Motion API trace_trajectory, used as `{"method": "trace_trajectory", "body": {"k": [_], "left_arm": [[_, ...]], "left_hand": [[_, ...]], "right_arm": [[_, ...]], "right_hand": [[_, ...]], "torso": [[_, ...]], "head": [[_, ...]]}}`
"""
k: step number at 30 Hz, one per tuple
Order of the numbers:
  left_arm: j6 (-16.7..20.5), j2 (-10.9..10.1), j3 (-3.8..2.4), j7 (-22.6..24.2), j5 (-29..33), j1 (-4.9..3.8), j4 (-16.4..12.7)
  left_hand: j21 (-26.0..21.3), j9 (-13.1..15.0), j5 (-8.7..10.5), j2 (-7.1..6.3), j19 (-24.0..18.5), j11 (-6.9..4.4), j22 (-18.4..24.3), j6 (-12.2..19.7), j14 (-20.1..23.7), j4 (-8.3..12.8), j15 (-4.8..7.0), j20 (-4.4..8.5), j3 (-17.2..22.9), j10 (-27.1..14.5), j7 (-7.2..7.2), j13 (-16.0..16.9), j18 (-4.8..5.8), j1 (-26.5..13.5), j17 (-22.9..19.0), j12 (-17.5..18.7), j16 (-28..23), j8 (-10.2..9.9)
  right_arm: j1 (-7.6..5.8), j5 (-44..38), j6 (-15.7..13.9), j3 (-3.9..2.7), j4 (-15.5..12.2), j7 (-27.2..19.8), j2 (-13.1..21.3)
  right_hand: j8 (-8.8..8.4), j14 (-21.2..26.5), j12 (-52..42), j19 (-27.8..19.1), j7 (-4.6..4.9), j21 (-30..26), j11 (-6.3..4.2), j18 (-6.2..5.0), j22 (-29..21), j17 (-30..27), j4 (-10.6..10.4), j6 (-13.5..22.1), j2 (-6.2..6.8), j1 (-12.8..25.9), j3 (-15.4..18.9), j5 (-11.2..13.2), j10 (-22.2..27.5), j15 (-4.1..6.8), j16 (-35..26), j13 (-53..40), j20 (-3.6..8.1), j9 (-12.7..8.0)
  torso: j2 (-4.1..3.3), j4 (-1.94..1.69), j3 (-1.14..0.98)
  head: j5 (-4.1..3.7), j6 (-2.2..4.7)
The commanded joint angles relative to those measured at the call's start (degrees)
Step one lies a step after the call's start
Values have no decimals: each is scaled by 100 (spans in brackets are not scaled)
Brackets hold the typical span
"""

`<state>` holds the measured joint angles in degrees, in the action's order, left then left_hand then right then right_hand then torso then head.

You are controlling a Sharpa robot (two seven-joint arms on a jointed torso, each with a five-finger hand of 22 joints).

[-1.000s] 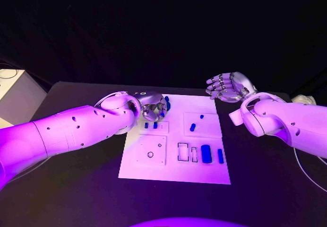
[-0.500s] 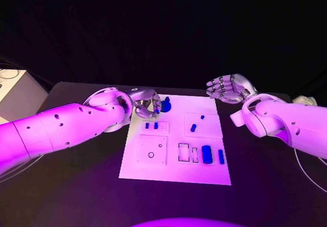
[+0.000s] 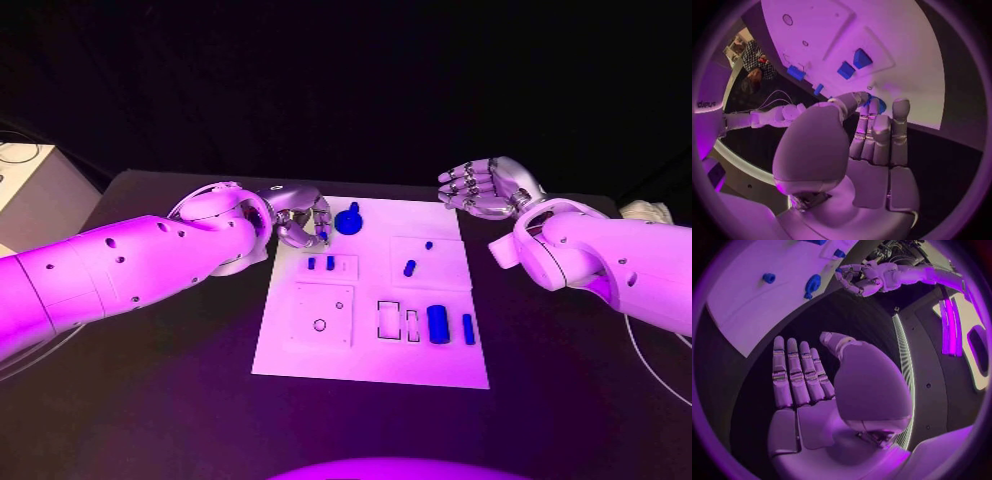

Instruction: Assemble the parts on the task board

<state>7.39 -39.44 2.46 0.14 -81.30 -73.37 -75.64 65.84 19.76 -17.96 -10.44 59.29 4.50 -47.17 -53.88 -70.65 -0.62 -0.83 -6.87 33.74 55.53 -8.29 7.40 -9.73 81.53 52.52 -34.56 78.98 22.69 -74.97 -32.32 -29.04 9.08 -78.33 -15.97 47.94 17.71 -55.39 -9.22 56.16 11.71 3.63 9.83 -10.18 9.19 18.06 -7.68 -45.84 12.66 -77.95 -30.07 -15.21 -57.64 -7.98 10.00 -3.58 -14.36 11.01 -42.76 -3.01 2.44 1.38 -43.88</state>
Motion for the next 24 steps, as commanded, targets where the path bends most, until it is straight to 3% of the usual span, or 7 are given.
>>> {"method": "trace_trajectory", "body": {"k": [1,6,13,15,24], "left_arm": [[-129,32,0,-15,-41,-4,31],[-99,78,8,-11,-60,-2,86],[-112,153,18,-9,-69,3,149],[-126,171,25,-10,-71,6,165],[-239,219,75,-44,-133,14,231]], "left_hand": [[19,10,5,-4,42,13,-6,-52,-38,18,0,-4,-17,37,-1,1,32,-40,2,21,36,-23],[17,12,5,-2,38,11,-2,-60,-43,23,2,-4,-17,48,1,2,30,-36,9,24,39,-26],[20,12,5,-2,42,11,-7,-60,-42,24,2,-3,-17,49,1,2,30,-35,6,25,38,-27],[22,12,4,-3,44,10,-11,-61,-47,30,2,-2,-17,54,1,2,30,-31,13,29,41,-32],[20,12,4,-1,39,9,-5,-63,-41,34,3,-2,-16,59,2,3,29,-27,2,31,38,-36]], "right_arm": [[6,-84,-1,-1,-2,-84,1],[8,-93,0,-1,-21,-85,-2],[9,-96,12,-1,-44,-82,-8],[10,-97,14,-1,-49,-82,-7],[10,-100,19,-2,-65,-81,-3]], "right_hand": [[-39,-40,17,34,142,18,32,-43,-4,-5,27,-1,-15,61,1,-28,17,-2,-20,2,16,-9],[-43,-58,29,50,142,20,31,-43,-16,-15,31,-3,-16,64,3,-29,12,1,-22,1,19,-10],[-45,-59,34,53,144,18,32,-41,-23,-22,32,-4,-16,67,4,-29,9,0,-28,1,19,-10],[-45,-59,34,53,144,18,32,-41,-23,-22,32,-4,-16,67,4,-29,9,0,-28,1,19,-10],[-53,-52,55,51,150,9,37,-37,-47,-45,36,-5,-19,73,6,-30,8,-6,-50,2,17,-13]], "torso": [[-1,1,-3],[4,-5,-12],[0,8,-6],[1,7,-13],[5,-4,-11]], "head": [[5,-9],[10,-15],[16,-29],[12,-33],[18,-50]]}}
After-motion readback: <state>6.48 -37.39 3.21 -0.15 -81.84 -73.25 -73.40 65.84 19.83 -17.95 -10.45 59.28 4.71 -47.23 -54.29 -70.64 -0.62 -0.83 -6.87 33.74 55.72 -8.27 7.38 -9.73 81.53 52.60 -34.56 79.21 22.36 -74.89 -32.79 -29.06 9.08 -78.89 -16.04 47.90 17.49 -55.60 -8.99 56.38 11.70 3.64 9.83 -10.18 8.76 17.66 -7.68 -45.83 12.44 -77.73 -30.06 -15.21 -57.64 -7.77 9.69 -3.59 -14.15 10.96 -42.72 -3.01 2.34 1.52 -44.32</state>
